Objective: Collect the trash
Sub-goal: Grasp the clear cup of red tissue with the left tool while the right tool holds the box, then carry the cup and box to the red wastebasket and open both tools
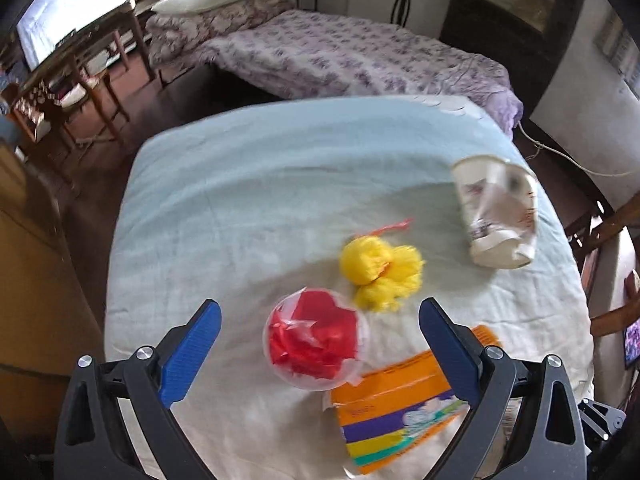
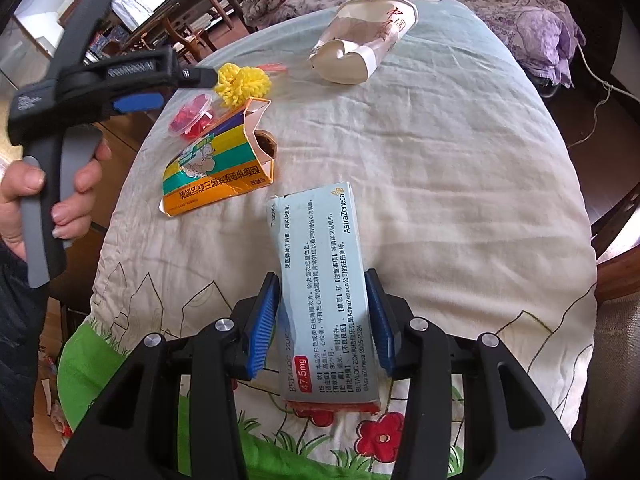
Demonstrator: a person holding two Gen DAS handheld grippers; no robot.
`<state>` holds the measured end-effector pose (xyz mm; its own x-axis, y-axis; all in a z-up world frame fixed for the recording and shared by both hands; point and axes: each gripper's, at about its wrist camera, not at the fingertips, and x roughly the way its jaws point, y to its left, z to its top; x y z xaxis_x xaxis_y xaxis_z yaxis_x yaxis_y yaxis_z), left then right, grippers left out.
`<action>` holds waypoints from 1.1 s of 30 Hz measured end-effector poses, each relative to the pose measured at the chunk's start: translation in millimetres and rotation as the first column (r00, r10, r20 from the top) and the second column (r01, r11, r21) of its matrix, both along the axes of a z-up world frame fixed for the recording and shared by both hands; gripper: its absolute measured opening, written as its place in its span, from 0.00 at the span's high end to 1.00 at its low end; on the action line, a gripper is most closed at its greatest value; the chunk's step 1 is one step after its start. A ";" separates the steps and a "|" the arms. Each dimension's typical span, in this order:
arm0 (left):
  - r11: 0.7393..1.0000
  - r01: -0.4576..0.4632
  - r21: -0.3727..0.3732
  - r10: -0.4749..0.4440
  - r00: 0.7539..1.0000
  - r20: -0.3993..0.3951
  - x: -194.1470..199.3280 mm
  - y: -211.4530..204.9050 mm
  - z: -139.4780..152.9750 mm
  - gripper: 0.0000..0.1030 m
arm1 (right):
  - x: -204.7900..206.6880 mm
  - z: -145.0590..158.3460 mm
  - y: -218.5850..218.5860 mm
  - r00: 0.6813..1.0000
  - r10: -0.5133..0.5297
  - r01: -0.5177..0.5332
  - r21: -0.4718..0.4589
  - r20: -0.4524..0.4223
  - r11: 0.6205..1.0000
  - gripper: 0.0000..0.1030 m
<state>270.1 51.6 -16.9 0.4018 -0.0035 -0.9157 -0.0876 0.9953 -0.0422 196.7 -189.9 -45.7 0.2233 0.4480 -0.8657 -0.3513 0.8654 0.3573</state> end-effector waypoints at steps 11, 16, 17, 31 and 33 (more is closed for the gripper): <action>0.999 -0.035 0.007 0.035 0.999 -0.039 -5.0 10.8 -27.9 0.10 | 0.4 0.4 2.0 1.000 0.002 -0.002 -0.009 0.005 1.000 0.56; 0.999 -0.049 -0.016 0.049 0.998 -0.050 -11.2 14.9 -32.3 0.46 | 0.3 0.2 2.3 1.000 0.004 -0.004 -0.012 0.007 1.000 0.56; 0.998 -0.052 -0.025 0.051 0.998 -0.047 -13.2 16.5 -31.0 0.46 | -0.2 0.2 3.0 1.000 0.004 -0.004 -0.014 0.008 1.000 0.56; 0.994 -0.092 -0.067 0.092 0.996 -0.001 -96.2 38.0 9.7 0.46 | -12.8 4.5 19.5 0.997 0.052 -0.044 -0.120 0.061 0.992 0.50; 0.994 -0.100 -0.055 0.100 0.995 0.001 -114.9 42.0 14.2 0.46 | -16.9 5.3 26.9 0.994 0.067 -0.052 -0.173 0.085 0.984 0.50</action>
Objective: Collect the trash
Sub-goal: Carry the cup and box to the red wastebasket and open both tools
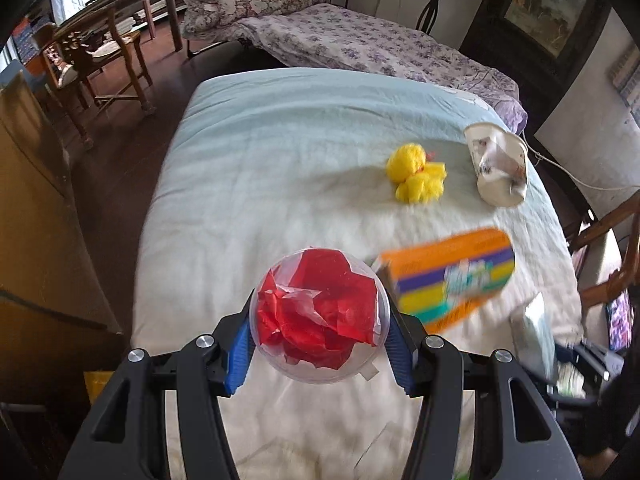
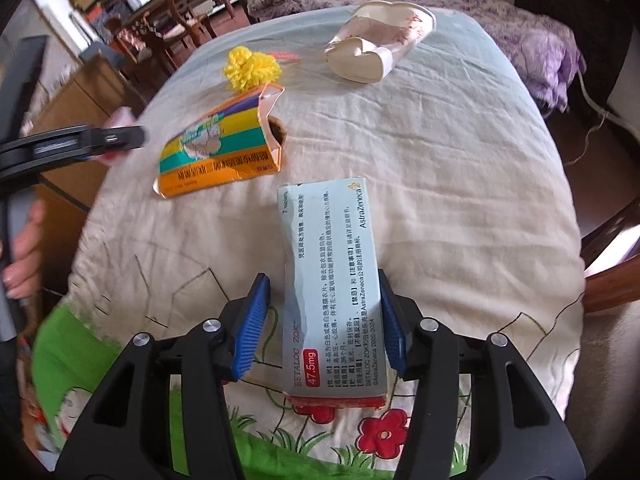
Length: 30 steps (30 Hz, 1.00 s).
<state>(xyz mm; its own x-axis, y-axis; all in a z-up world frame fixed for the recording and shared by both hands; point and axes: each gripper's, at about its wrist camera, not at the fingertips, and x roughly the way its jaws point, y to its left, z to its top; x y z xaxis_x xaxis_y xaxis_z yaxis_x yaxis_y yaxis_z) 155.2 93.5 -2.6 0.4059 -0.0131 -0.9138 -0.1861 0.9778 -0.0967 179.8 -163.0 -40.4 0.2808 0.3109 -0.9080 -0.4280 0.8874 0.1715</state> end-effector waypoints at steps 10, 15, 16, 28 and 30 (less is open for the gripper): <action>0.998 -0.062 -0.024 0.063 0.997 0.040 -78.3 32.7 25.2 0.46 | -9.8 9.7 -2.0 0.999 -0.023 0.024 -0.016 0.045 1.000 0.57; 0.994 -0.104 -0.027 0.105 0.993 0.059 -113.9 56.2 33.2 0.46 | -23.0 21.4 1.6 0.998 -0.006 0.004 0.040 0.055 0.999 0.57; 0.993 -0.117 -0.032 0.119 0.991 0.062 -121.9 61.9 34.3 0.46 | -29.7 25.2 6.5 0.998 0.012 -0.015 0.049 0.057 0.999 0.57; 0.979 -0.198 -0.047 0.202 0.974 0.102 -194.7 100.0 45.2 0.46 | -89.0 71.9 83.2 0.967 0.239 -0.249 0.121 0.094 0.961 0.57; 0.975 -0.216 -0.050 0.220 0.969 0.110 -207.9 107.9 46.9 0.46 | -97.6 77.7 95.9 0.957 0.273 -0.284 0.124 0.098 0.951 0.57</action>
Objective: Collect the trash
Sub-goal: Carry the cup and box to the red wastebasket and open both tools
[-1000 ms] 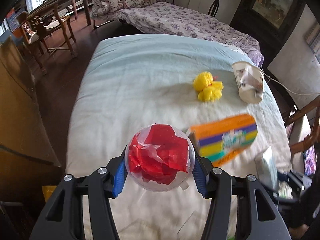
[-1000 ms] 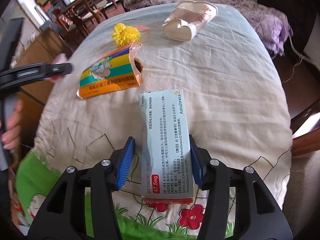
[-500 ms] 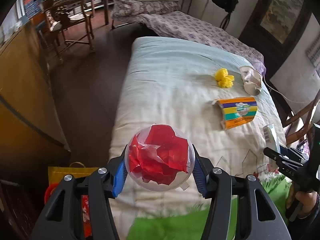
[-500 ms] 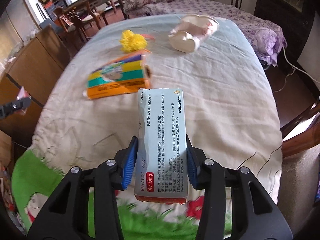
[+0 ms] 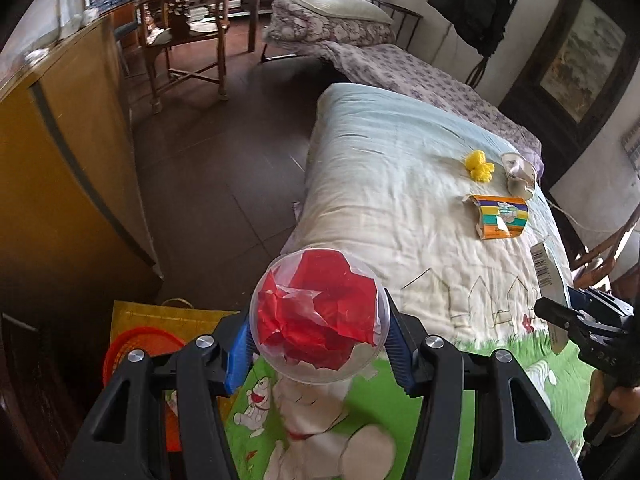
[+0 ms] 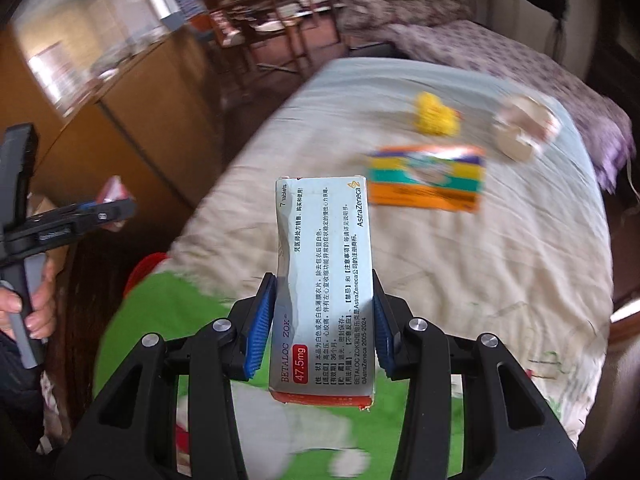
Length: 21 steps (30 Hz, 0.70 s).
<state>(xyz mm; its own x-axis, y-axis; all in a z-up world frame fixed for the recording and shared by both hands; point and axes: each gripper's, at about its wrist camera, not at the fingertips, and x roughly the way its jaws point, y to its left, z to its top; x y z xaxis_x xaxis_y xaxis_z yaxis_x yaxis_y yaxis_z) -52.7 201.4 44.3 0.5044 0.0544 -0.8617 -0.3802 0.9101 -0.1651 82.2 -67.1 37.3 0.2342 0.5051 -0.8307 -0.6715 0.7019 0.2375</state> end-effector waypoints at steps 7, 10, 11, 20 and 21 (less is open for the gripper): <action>0.994 -0.112 -0.015 0.112 0.994 0.002 -51.2 41.7 -4.6 0.46 | -39.6 22.0 76.4 0.984 0.180 -0.180 0.015 0.003 0.984 0.57; 0.984 -0.177 -0.026 0.177 0.984 -0.012 -76.1 65.1 -12.6 0.45 | -57.8 28.4 107.7 0.967 0.255 -0.255 0.018 0.005 0.967 0.57; 0.979 -0.200 -0.029 0.200 0.980 -0.020 -84.8 72.9 -16.3 0.46 | -64.7 30.1 121.0 0.959 0.284 -0.284 0.016 0.006 0.959 0.57; 0.917 -0.392 -0.066 0.384 0.917 -0.108 -159.3 137.3 -64.1 0.45 | -136.0 11.1 229.0 0.859 0.509 -0.511 -0.062 -0.042 0.857 0.57; 0.911 -0.406 -0.066 0.397 0.910 -0.120 -165.0 142.2 -69.7 0.45 | -142.0 8.1 237.0 0.851 0.522 -0.525 -0.071 -0.050 0.848 0.57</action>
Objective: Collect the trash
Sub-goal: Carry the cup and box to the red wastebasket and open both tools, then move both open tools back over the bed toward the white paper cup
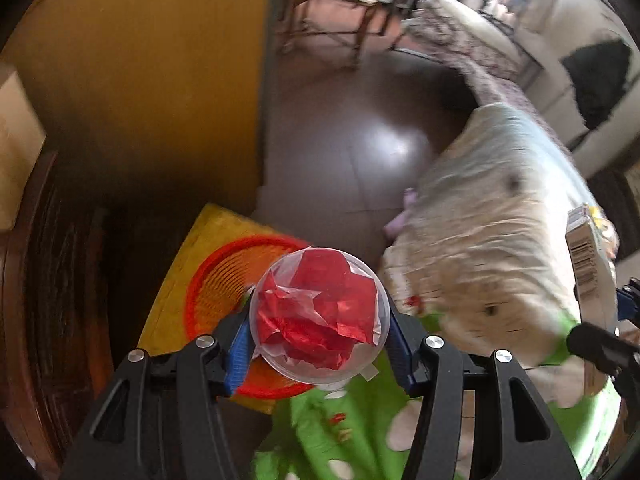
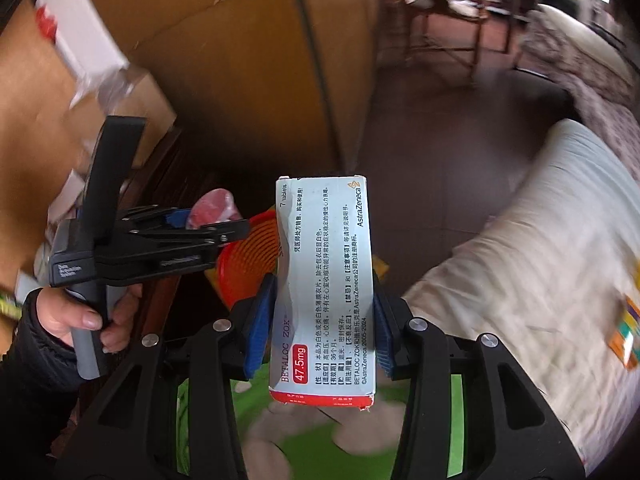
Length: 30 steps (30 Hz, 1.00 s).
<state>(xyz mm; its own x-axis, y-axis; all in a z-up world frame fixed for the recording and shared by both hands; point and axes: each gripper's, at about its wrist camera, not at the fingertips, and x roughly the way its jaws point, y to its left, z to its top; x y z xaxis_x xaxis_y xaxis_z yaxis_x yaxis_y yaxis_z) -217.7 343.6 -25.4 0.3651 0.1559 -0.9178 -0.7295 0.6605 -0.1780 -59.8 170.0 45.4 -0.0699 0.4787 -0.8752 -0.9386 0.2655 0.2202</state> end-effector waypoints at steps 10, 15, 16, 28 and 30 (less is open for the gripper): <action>0.989 -0.118 -0.092 0.111 0.991 -0.070 -29.4 35.5 -61.8 0.45 | -48.8 -52.6 75.5 0.992 0.119 -0.123 -0.134 -0.043 0.983 0.57; 0.972 -0.181 -0.151 0.171 0.982 -0.075 -35.2 55.4 -81.2 0.45 | -57.2 -76.9 97.1 0.990 0.124 -0.134 -0.166 -0.070 0.977 0.57; 0.969 -0.193 -0.154 0.183 0.980 -0.080 -36.0 58.8 -83.2 0.43 | -56.4 -82.5 103.4 0.990 0.113 -0.126 -0.168 -0.090 0.978 0.57; 0.945 -0.286 -0.157 0.272 0.957 -0.105 -43.6 75.6 -89.5 0.27 | -40.2 -90.4 107.0 0.987 0.064 -0.088 -0.161 -0.147 0.983 0.51; 0.946 -0.286 -0.154 0.273 0.957 -0.101 -43.4 72.2 -87.6 0.27 | -33.8 -90.4 103.2 0.988 0.054 -0.077 -0.157 -0.143 0.985 0.51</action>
